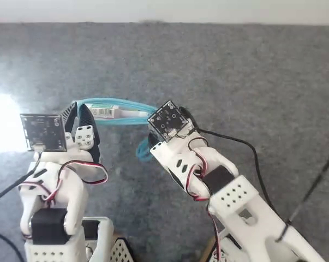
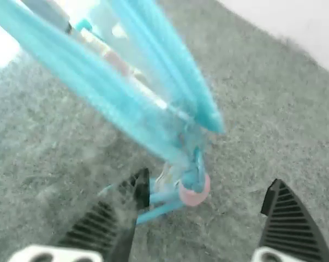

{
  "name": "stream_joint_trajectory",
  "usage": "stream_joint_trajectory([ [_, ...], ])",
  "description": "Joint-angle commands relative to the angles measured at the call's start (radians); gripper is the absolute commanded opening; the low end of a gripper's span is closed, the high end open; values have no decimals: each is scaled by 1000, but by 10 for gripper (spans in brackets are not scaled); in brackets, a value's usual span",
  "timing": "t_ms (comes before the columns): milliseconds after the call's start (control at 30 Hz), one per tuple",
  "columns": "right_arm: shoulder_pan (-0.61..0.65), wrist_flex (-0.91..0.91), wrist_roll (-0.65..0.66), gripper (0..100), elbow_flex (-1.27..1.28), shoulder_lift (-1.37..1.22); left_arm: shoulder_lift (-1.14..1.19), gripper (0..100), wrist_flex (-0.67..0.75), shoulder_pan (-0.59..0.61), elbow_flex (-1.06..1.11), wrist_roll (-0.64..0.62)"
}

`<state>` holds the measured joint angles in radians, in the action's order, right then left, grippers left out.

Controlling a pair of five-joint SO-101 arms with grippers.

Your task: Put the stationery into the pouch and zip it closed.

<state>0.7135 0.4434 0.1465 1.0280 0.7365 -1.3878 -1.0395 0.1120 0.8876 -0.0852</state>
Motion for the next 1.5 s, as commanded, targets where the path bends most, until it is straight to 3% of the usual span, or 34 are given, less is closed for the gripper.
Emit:
stream_joint_trajectory([
  [0, -1, -99, -11, 329, -11, -90, -6, 11, 5, 6, -73, -12],
  [167, -47, -188, -12, 314, -18, -177, -6, 11, 3, 6, -71, -12],
  [333, -117, -203, -11, 168, -18, -147, -6, 11, 3, 6, -68, -12],
  [433, -125, -188, -11, 145, -11, -87, -6, 11, 3, 6, -67, -12],
  [733, -125, 1, -9, 136, -11, 130, -6, 11, 3, 6, -67, -12],
  [900, -124, 114, -9, 56, -11, 251, -6, 11, 3, 6, -67, -12],
  [1167, -101, 263, -11, 330, 6, 275, -6, 11, 3, 9, -67, -12],
  [1267, -76, 226, -12, 315, 48, 275, -6, 11, 3, 11, -65, -12],
  [1467, -38, 197, 6, 159, 86, 280, -6, 11, 6, 11, -51, -12],
])
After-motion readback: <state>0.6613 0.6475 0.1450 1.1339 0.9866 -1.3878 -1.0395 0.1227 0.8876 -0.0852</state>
